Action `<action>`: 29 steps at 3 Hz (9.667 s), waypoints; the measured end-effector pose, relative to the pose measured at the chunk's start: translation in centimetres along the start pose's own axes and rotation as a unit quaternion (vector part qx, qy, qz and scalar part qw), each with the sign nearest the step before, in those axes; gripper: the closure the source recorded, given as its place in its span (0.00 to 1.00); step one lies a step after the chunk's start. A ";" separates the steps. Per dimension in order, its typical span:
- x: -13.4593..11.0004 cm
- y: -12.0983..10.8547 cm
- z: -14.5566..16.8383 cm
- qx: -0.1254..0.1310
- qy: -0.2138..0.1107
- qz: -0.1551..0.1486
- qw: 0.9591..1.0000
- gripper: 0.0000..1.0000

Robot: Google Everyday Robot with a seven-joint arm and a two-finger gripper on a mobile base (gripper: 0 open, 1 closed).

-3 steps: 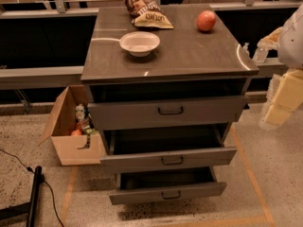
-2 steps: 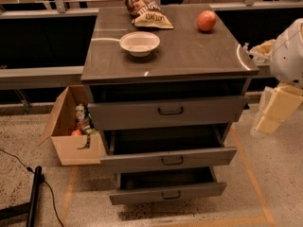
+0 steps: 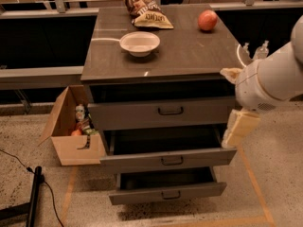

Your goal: Open top drawer

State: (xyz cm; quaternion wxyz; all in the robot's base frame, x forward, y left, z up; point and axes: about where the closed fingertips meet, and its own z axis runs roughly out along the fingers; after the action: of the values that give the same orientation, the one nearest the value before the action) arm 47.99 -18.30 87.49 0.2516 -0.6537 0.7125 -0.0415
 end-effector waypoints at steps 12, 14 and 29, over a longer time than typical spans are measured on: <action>3.2 -7.6 25.7 -0.022 0.005 -0.093 0.995 0.00; 3.4 -7.9 27.3 -0.025 0.013 -0.095 0.995 0.41; 1.5 -3.0 18.5 -0.189 0.013 -0.056 0.980 0.00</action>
Offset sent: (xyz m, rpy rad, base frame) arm 0.0510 0.0341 -0.1372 -0.0247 0.1071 0.0191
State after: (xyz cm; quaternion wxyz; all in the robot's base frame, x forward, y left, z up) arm 58.34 -15.20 72.12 0.1111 -0.7280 0.6727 0.0713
